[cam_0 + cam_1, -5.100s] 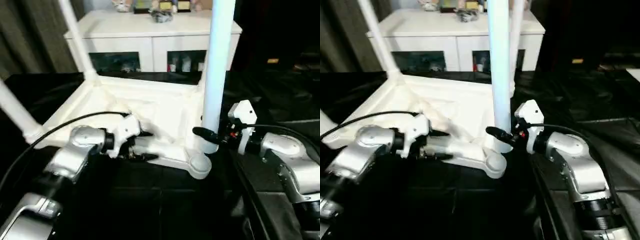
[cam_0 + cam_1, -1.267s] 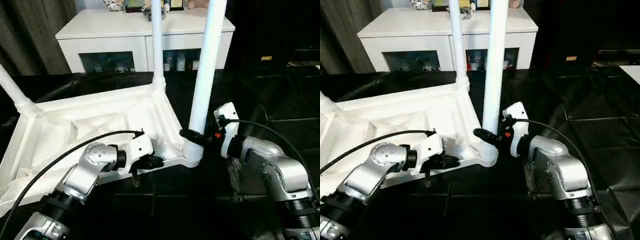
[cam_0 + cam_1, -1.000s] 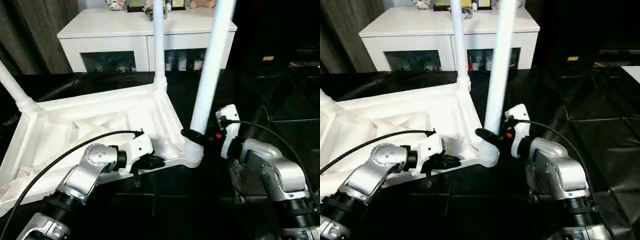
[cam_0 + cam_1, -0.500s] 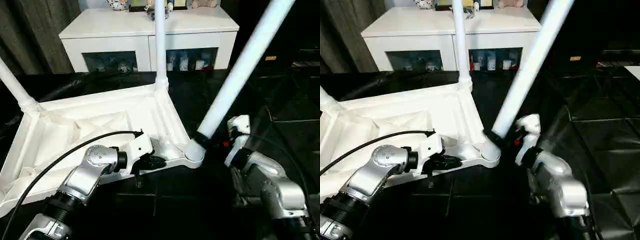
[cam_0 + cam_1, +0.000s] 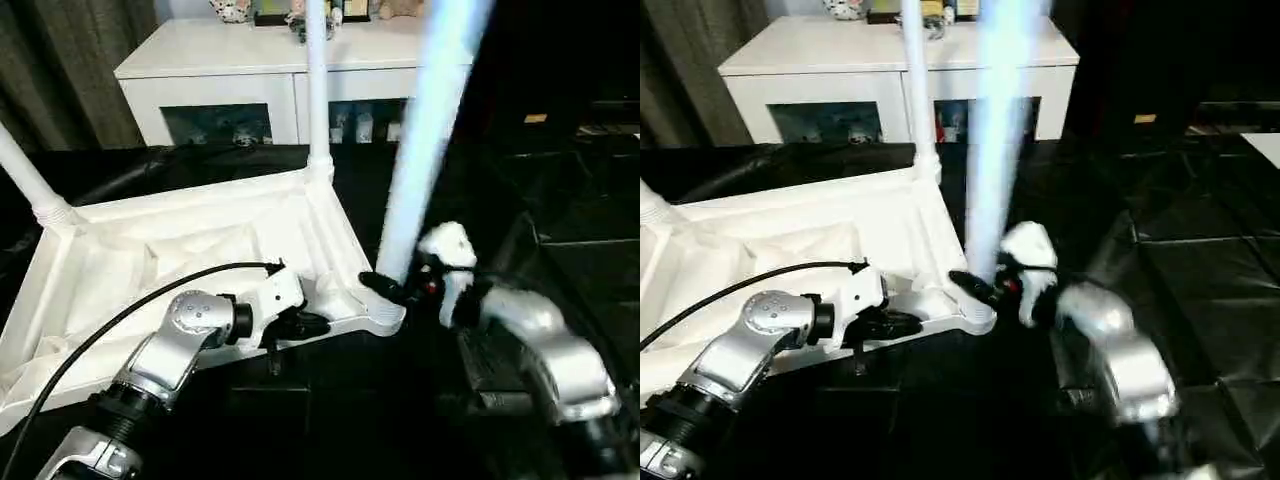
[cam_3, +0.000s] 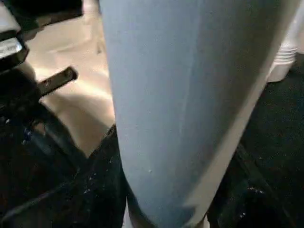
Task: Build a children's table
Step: Insert table leg to table base, then rotate leg to tighten
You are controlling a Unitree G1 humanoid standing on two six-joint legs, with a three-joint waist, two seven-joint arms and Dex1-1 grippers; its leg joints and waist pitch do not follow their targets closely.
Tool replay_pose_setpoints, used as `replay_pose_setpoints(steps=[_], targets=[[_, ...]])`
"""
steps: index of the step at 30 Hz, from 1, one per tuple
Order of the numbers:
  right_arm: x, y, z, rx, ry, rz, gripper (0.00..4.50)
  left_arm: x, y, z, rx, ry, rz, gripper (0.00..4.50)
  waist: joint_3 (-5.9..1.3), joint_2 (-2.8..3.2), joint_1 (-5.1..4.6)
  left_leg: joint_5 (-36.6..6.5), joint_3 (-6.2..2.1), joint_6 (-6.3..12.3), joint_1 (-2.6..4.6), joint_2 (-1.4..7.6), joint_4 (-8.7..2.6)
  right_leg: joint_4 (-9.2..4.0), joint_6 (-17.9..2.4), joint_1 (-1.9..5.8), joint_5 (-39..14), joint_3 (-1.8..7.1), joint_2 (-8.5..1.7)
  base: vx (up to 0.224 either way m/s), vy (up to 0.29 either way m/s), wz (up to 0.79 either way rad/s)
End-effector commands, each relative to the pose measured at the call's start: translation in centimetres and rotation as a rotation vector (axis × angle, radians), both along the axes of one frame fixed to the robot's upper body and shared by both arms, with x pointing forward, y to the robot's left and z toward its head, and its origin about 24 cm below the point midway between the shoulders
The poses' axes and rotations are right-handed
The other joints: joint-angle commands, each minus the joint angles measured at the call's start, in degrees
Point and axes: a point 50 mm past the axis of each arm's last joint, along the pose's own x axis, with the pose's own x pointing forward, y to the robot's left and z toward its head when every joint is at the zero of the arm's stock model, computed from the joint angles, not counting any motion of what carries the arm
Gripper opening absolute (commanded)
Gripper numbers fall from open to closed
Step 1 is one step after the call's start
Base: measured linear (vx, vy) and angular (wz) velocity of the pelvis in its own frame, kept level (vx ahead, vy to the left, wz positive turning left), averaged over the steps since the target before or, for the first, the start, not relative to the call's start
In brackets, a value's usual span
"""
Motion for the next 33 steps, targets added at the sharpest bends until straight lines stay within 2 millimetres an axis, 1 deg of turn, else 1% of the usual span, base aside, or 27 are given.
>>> replay_pose_setpoints(steps=[1, 2, 3, 6, 8, 9, 12, 13, 14, 16, 17, 18, 20, 21, 22, 23, 24, 25, 26, 27, 28, 29, 30, 31, 32, 33], targets=[[-1.3, 0.0, -3.5, -0.057, 0.205, 0.037, 1.83, 0.3, 1.6, -0.6, 0.070, 0.020, 0.061, 0.00, -1.84, -0.56, -0.02, -15.6, -2.12, -0.14, 0.20, 4.44, -5.42, -5.02, -11.6, 1.38, -15.1, 2.63, -5.05, 0.000, 0.000, 0.00], [-1.2, 0.0, -3.4, -0.051, 0.214, 0.040, 1.83, 0.2, 1.6, -0.6, 0.073, 0.021, 0.060, 0.00, -1.87, -0.58, 0.02, -15.5, -2.08, -0.16, 0.29, 4.47, -5.40, -5.03, -11.6, 1.32, -15.0, 2.64, -5.02, 0.000, 0.000, 0.00], [-1.2, -0.1, -3.5, -0.058, 0.235, 0.061, 1.83, 0.2, 1.7, -0.7, 0.073, 0.023, 0.061, 0.00, -1.86, -1.09, 0.08, -15.1, -2.06, 0.01, 0.23, 4.43, -5.36, -4.99, -11.7, 1.47, -15.3, 2.72, -5.10, 0.000, 0.000, 0.00], [-1.4, -0.4, -3.7, -0.071, 0.257, 0.077, 1.83, 0.2, 1.7, -0.7, 0.074, 0.025, 0.063, 0.00, -1.80, -0.89, 0.19, -15.5, -1.96, -0.12, 0.54, 4.53, -5.37, -5.22, -11.8, 1.15, -16.4, 2.71, -5.04, 0.000, 0.000, 0.00], [-1.4, -0.7, -4.2, -0.079, 0.268, 0.067, 1.83, 0.2, 1.8, -0.7, 0.072, 0.026, 0.066, 0.00, -1.83, -0.94, 0.17, -16.0, -2.01, -0.49, 0.55, 4.58, -5.49, -5.19, -11.7, 1.18, -16.2, 2.68, -4.95, 0.000, 0.000, 0.00], [-1.3, -0.8, -4.2, -0.076, 0.257, 0.052, 1.83, 0.2, 1.8, -0.6, 0.064, 0.025, 0.071, 0.00, -1.89, -0.91, 0.13, -16.2, -2.06, -0.82, 0.51, 4.60, -5.59, -5.09, -11.8, 1.20, -15.2, 2.64, -4.91, 0.000, 0.000, 0.00], [-1.1, -0.7, -4.0, -0.050, 0.242, 0.025, 1.83, 0.2, 1.8, -0.5, 0.052, 0.022, 0.079, 0.00, -1.88, -0.94, 0.08, -17.1, -2.06, -1.16, 0.58, 4.59, -5.65, -5.07, -12.0, 1.12, -14.9, 2.64, -4.88, 0.000, 0.000, 0.00], [-1.0, -0.6, -3.9, -0.042, 0.233, 0.018, 1.83, 0.2, 1.8, -0.5, 0.056, 0.022, 0.078, 0.00, -1.85, -1.02, 0.05, -17.7, -2.07, -1.27, 0.56, 4.56, -5.69, -5.12, -11.9, 1.13, -15.5, 2.64, -4.89, 0.000, 0.000, 0.00], [-0.9, -0.5, -3.8, -0.038, 0.226, 0.013, 1.83, 0.2, 1.9, -0.5, 0.064, 0.026, 0.073, 0.00, -1.79, -0.71, 0.01, -18.5, -2.12, -1.62, 0.67, 4.57, -5.76, -5.24, -11.7, 1.03, -16.6, 2.64, -4.89, 0.000, 0.000, 0.00], [-0.7, -0.4, -3.7, -0.036, 0.210, -0.004, 1.83, 0.1, 2.0, -0.7, 0.077, 0.034, 0.066, 0.00, -1.72, -0.65, -0.12, -19.7, -2.22, -2.04, 0.66, 4.51, -5.84, -5.37, -11.2, 1.02, -18.2, 2.66, -4.91, 0.000, 0.000, 0.00], [-0.6, -0.4, -3.7, -0.037, 0.204, -0.012, 1.83, 0.1, 2.1, -0.7, 0.082, 0.037, 0.064, 0.00, -1.73, -0.80, -0.23, -19.9, -2.27, -2.14, 0.57, 4.46, -5.87, -5.44, -10.8, 1.03, -19.0, 2.68, -4.95, 0.000, 0.000, 0.00], [-0.4, -0.4, -3.7, -0.038, 0.195, -0.031, 1.83, 0.1, 2.2, -0.8, 0.088, 0.039, 0.066, 0.00, -1.65, -0.71, -0.31, -20.3, -2.39, -2.33, 0.47, 4.49, -5.99, -5.49, -10.4, 1.06, -20.0, 2.64, -4.98, 0.000, 0.000, 0.00], [0.5, -0.6, -4.0, -0.046, 0.164, -0.151, 1.83, 0.4, 2.5, -0.9, 0.102, 0.048, 0.114, 0.00, -1.54, -0.68, -0.50, -21.5, -2.39, -2.79, 0.63, 4.42, -6.00, -5.67, -10.0, 0.68, -22.0, 2.70, -5.02, 0.000, 0.000, 0.00], [0.8, -0.7, -4.1, -0.049, 0.156, -0.191, 1.83, 0.5, 2.6, -1.0, 0.105, 0.049, 0.129, 0.00, -1.45, -0.65, -0.84, -22.6, -2.58, -3.38, 0.55, 4.31, -6.10, -5.75, -9.7, 0.62, -23.7, 2.58, -4.94, 0.000, 0.000, 0.00], [1.2, -0.8, -4.2, -0.055, 0.149, -0.247, 1.83, 0.8, 2.5, -1.1, 0.109, 0.053, 0.166, 0.00, -1.44, -0.56, -0.94, -23.3, -2.69, -3.60, 0.61, 4.28, -6.17, -5.75, -9.4, 0.59, -24.6, 2.54, -4.92, 0.000, 0.000, 0.00], [1.3, -0.7, -4.3, -0.058, 0.145, -0.266, 1.83, 0.8, 2.4, -1.1, 0.109, 0.052, 0.177, 0.00, -1.40, -0.59, -1.30, -24.6, -2.79, -3.97, 0.83, 4.23, -6.17, -5.91, -8.9, 0.31, -26.4, 2.54, -4.91, 0.000, 0.000, 0.00], [1.6, -0.7, -4.4, -0.066, 0.138, -0.304, 1.83, 1.0, 2.3, -1.2, 0.111, 0.052, 0.198, 0.00, -1.40, -0.60, -1.43, -25.0, -2.77, -4.16, 0.99, 4.24, -6.12, -6.03, -8.7, 0.16, -26.9, 2.59, -4.91, 0.000, 0.000, 0.00], [2.1, -0.5, -4.6, -0.075, 0.134, -0.391, 1.83, 1.4, 1.6, -1.4, 0.102, 0.054, 0.252, 0.00, -1.30, -0.53, -1.57, -26.2, -2.79, -4.18, 1.19, 4.21, -6.09, -6.32, -8.3, -0.11, -28.2, 2.59, -4.84, 0.000, 0.000, 0.00], [2.1, -0.5, -4.6, -0.075, 0.134, -0.391, 1.83, 1.4, 1.6, -1.4, 0.102, 0.054, 0.252, 0.00, -1.25, -0.44, -1.70, -26.6, -2.73, -4.33, 1.26, 4.20, -6.10, -6.35, -8.2, -0.26, -28.7, 2.66, -4.82, 0.000, 0.000, 0.00], [2.8, -0.1, -5.0, -0.081, 0.142, -0.484, 1.83, 1.9, 0.3, -1.4, 0.070, 0.069, 0.318, 0.00, -1.11, -0.54, -2.05, -27.9, -2.93, -4.79, 1.19, 4.11, -6.19, -6.47, -7.5, -0.39, -30.9, 2.56, -4.88, 0.000, 0.000, 0.00], [3.1, 0.2, -5.2, -0.089, 0.151, -0.528, 1.83, 2.2, -0.4, -1.4, 0.056, 0.077, 0.355, 0.00, -1.06, -0.51, -2.10, -28.5, -3.05, -4.88, 1.28, 4.03, -6.20, -6.65, -7.2, -0.43, -32.0, 2.39, -4.88, 0.000, 0.000, 0.00], [3.5, 0.5, -5.3, -0.095, 0.152, -0.563, 1.83, 2.5, -1.1, -1.4, 0.050, 0.080, 0.382, 0.00, -1.13, -0.66, -2.22, -29.1, -3.15, -4.76, 1.50, 3.96, -6.12, -6.88, -6.5, -0.61, -33.1, 2.34, -4.86, 0.000, 0.000, 0.00], [3.9, 0.9, -5.5, -0.097, 0.163, -0.604, 1.83, 2.8, -1.7, -1.3, 0.047, 0.084, 0.417, 0.00, -1.04, -0.45, -2.55, -30.4, -3.19, -5.02, 1.71, 3.88, -6.19, -7.18, -6.1, -0.83, -33.3, 2.12, -4.74, 0.000, 0.000, 0.00], [4.1, 1.1, -5.6, -0.098, 0.170, -0.627, 1.83, 3.1, -2.1, -1.3, 0.047, 0.086, 0.438, 0.00, -1.17, -0.35, -2.66, -30.8, -3.41, -5.10, 1.65, 3.84, -6.25, -7.04, -6.1, -0.63, -32.7, 1.97, -4.73, 0.000, 0.000, 0.00], [4.4, 1.4, -5.8, -0.110, 0.172, -0.654, 1.83, 3.5, -2.8, -1.3, 0.049, 0.088, 0.471, 0.00, -1.16, -0.63, -2.91, -31.6, -3.58, -5.17, 1.41, 3.88, -6.55, -7.08, -5.9, -0.37, -31.2, 1.73, -4.64, 0.000, 0.000, 0.00], [4.9, 1.8, -6.0, -0.127, 0.175, -0.698, 1.83, 4.1, -3.7, -1.2, 0.047, 0.090, 0.523, 0.00, -1.42, -0.74, -2.95, -31.5, -3.54, -5.16, 1.52, 3.94, -6.63, -7.01, -6.4, -0.32, -28.5, 1.73, -4.63, 0.000, 0.000, 0.00]])
